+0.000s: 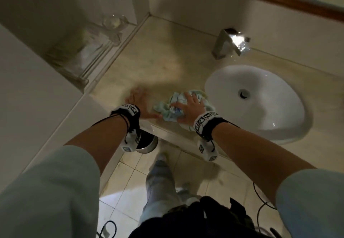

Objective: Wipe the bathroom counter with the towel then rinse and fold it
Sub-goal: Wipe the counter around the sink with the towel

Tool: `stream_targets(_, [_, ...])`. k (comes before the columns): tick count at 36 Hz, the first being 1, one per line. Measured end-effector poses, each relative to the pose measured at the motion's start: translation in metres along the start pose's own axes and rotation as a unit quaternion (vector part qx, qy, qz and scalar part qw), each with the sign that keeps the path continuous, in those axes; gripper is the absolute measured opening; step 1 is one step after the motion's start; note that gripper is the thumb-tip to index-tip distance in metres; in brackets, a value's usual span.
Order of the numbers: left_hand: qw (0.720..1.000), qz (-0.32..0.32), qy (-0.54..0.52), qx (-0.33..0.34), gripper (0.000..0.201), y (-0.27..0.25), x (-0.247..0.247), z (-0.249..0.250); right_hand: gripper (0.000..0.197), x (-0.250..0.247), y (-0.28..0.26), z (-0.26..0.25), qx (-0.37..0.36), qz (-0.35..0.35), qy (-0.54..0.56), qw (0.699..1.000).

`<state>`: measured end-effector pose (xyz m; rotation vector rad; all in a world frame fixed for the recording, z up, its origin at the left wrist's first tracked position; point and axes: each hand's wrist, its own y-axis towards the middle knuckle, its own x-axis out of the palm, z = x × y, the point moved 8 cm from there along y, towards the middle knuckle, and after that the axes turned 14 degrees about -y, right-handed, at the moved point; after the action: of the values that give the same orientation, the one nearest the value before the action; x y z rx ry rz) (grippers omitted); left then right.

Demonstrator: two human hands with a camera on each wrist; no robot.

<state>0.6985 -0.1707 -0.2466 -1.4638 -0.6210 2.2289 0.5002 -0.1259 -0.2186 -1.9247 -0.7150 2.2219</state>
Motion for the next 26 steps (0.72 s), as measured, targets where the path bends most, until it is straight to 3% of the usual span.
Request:
stream_targets(8, [1.0,0.005,0.016,-0.024,0.138,0.002,-0.006,-0.008,0.062,0.006,0.002,0.001,0.017,-0.01,0.033,0.999])
stream_targets(14, [0.998,0.007,0.046,-0.053,0.134,0.027,-0.032,-0.032,0.062,0.005,0.016,0.006,0.021,0.022,0.041,0.999])
stream_targets(17, [0.997,0.017,0.075,-0.031,0.135,0.038,-0.047,-0.029,0.063,0.0,0.034,0.012,0.033,0.022,0.05,0.998])
stream_targets(23, [0.988,-0.045,0.147,0.006,0.145,0.072,-0.047,-0.05,0.061,-0.016,0.074,0.025,0.066,0.016,0.07,0.995])
stream_targets(26, [0.991,-0.049,0.123,0.036,0.135,0.062,-0.044,-0.029,0.062,-0.025,0.093,0.033,0.083,0.023,0.073,0.994])
